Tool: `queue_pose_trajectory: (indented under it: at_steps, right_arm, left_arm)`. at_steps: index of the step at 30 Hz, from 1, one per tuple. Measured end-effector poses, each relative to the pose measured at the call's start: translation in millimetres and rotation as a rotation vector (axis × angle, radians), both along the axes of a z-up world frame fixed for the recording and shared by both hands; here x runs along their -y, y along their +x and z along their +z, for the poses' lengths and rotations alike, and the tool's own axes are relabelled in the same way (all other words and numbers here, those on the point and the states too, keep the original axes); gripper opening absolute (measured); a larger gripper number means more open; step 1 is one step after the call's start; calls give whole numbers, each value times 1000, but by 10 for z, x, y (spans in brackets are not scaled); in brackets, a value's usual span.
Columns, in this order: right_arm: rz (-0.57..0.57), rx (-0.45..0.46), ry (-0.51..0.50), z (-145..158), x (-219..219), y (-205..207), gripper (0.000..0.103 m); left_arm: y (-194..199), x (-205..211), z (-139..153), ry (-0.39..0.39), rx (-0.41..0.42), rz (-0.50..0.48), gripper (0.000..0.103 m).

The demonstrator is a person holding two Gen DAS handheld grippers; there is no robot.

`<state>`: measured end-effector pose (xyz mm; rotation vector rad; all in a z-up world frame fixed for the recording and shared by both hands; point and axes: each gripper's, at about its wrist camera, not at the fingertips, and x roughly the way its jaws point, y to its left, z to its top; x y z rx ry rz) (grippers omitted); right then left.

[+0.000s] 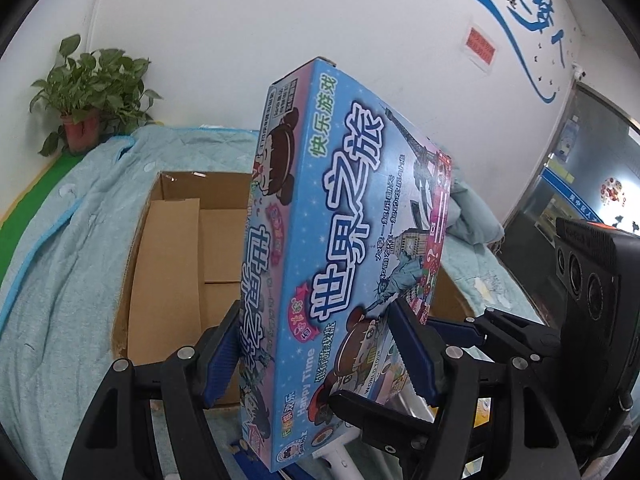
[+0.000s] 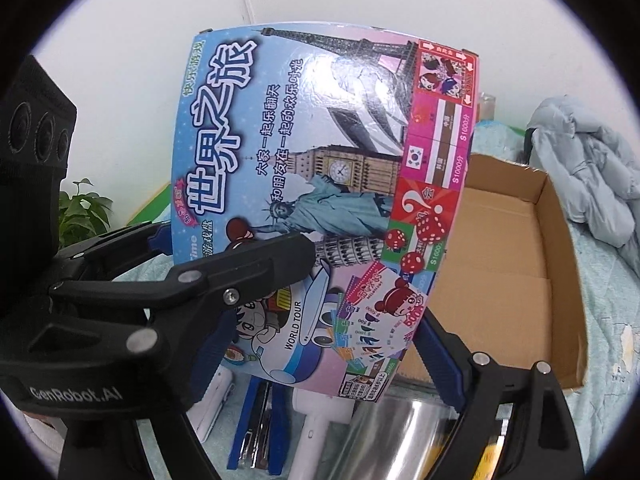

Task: Organize rigid objects
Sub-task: 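Lift the toy box with both grippers over the cardboard box, then lower the toy box flat into the cardboard box and open both grippers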

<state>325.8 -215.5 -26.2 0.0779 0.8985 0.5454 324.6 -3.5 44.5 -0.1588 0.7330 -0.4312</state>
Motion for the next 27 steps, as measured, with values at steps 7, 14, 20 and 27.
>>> queue_pose_trajectory:
  at_steps: [7,14,20,27]
  right_arm:
    - [21,-109,30,-335,31,414,89]
    - [21,-192,57,-610,86,683,88]
    - [38,-295,57,-890,5,816,78]
    - [63,-336,51,-931,-72,861,62]
  left_arm:
    - [399,152,-374,19,-101,31,67]
    - [810,120,-783,18,-177,49,61]
    - [1165,85,-1126,142,-224,103,57]
    - [1340,-122,-1278,158,-277,133,52]
